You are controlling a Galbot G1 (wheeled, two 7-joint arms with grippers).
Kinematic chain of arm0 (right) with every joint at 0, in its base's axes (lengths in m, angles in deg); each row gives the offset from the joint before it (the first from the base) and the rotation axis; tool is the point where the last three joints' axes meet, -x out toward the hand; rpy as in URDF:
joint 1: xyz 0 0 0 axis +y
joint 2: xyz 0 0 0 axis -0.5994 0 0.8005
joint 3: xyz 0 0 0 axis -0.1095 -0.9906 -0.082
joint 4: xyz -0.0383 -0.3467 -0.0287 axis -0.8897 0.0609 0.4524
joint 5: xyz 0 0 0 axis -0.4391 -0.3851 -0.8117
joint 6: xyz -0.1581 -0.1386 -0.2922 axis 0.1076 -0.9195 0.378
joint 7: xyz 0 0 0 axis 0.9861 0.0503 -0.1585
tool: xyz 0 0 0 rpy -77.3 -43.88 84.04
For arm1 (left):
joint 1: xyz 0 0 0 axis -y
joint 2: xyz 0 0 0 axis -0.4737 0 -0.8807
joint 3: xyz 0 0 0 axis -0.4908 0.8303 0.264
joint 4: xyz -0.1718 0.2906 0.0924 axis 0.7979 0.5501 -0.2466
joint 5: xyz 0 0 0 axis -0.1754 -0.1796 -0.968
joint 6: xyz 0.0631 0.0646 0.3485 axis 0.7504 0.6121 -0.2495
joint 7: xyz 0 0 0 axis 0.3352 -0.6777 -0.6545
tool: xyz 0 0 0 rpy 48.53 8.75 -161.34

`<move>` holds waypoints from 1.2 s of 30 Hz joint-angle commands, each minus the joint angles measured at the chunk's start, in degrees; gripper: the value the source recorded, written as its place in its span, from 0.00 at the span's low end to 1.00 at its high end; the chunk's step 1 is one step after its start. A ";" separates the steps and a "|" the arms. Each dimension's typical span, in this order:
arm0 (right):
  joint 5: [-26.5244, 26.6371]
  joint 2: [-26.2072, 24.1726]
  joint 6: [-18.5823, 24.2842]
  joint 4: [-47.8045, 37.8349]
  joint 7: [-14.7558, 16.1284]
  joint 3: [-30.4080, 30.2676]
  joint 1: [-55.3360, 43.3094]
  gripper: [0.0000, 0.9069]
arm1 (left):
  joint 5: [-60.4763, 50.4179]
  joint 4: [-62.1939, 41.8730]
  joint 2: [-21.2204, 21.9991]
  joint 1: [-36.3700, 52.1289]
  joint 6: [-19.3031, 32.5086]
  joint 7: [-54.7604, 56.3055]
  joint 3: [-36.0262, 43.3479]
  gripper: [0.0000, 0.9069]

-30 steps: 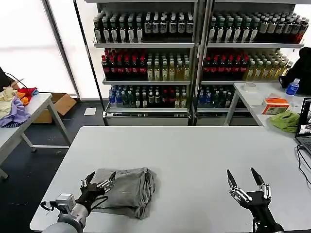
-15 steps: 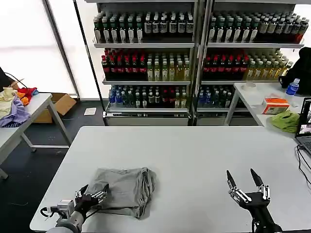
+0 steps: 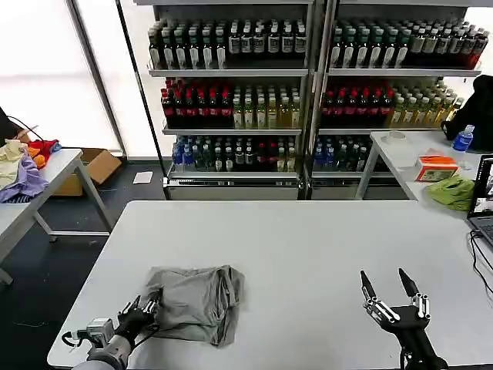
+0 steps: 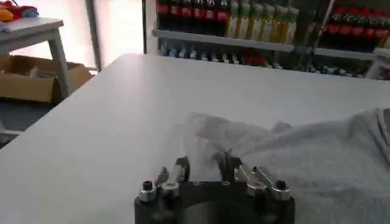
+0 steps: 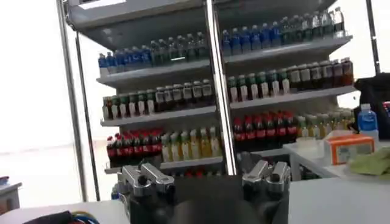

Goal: Fold and organize the clothes.

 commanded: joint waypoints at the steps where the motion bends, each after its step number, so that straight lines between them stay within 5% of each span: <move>1: 0.01 -0.01 -0.06 0.03 -0.08 -0.22 -0.16 1.00 | 9.35 -0.08 -0.03 -0.31 0.55 0.01 -1.90 0.02; 10: 0.81 -0.41 0.51 -0.23 -0.11 1.05 0.09 1.00 | 21.90 5.38 -2.66 -1.51 0.10 0.68 -13.72 0.02; 18: 1.03 -0.69 0.54 -1.58 -0.49 -0.38 -1.64 1.00 | 32.09 7.30 -14.43 -2.80 -2.33 0.93 -30.84 0.02; 26: 1.89 -1.85 0.32 -1.44 -0.74 1.17 -1.35 1.00 | 36.23 9.57 -21.37 -3.36 -5.37 2.65 -37.99 0.02; 31: 2.11 -1.38 0.59 -1.80 -0.78 2.13 -1.35 1.00 | 26.58 17.75 -19.16 -2.69 -3.31 5.67 -33.16 0.02; 34: 2.79 -1.12 0.73 -2.12 -0.92 3.21 -1.69 1.00 | 16.20 22.83 -13.63 -4.19 -1.89 6.76 -22.36 0.02; 36: 3.03 -1.02 0.77 -1.97 -0.99 3.59 -1.85 1.00 | 5.99 22.20 -8.09 -5.68 0.37 8.35 -4.98 0.02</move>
